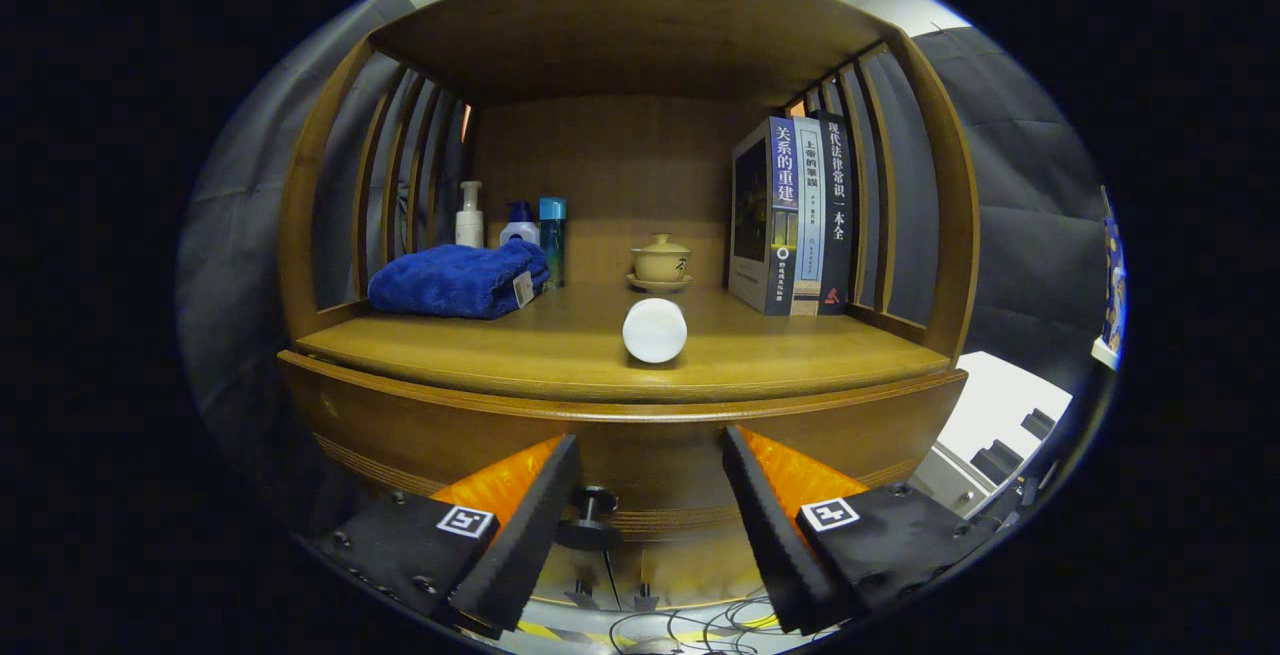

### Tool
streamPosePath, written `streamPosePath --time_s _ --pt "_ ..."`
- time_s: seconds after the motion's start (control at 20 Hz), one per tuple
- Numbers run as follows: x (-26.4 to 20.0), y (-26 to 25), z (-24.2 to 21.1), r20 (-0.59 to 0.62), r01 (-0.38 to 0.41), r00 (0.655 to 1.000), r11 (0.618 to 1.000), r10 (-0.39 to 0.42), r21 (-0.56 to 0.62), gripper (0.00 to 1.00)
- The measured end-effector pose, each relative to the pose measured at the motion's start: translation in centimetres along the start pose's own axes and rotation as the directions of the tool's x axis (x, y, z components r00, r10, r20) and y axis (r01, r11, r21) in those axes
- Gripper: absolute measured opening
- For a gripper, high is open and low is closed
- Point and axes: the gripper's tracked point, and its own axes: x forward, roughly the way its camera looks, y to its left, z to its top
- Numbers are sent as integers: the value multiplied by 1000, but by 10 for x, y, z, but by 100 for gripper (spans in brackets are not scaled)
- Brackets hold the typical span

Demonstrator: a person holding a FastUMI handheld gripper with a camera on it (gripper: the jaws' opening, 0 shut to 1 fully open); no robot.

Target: Pull open the drawer, take out the items inside it, and place them on the countertop above the cabinet.

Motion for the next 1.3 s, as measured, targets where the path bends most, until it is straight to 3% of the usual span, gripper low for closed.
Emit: streamPosePath --time_s 0.6,0.7,1.3 --pt "4 0 1 11 -1 1000 1000 2 -4 96" --pt "2 -10 7 11 28 1000 1000 -27 -13 97" --pt "-101 -84 155 173 47 984 999 -48 5 99"
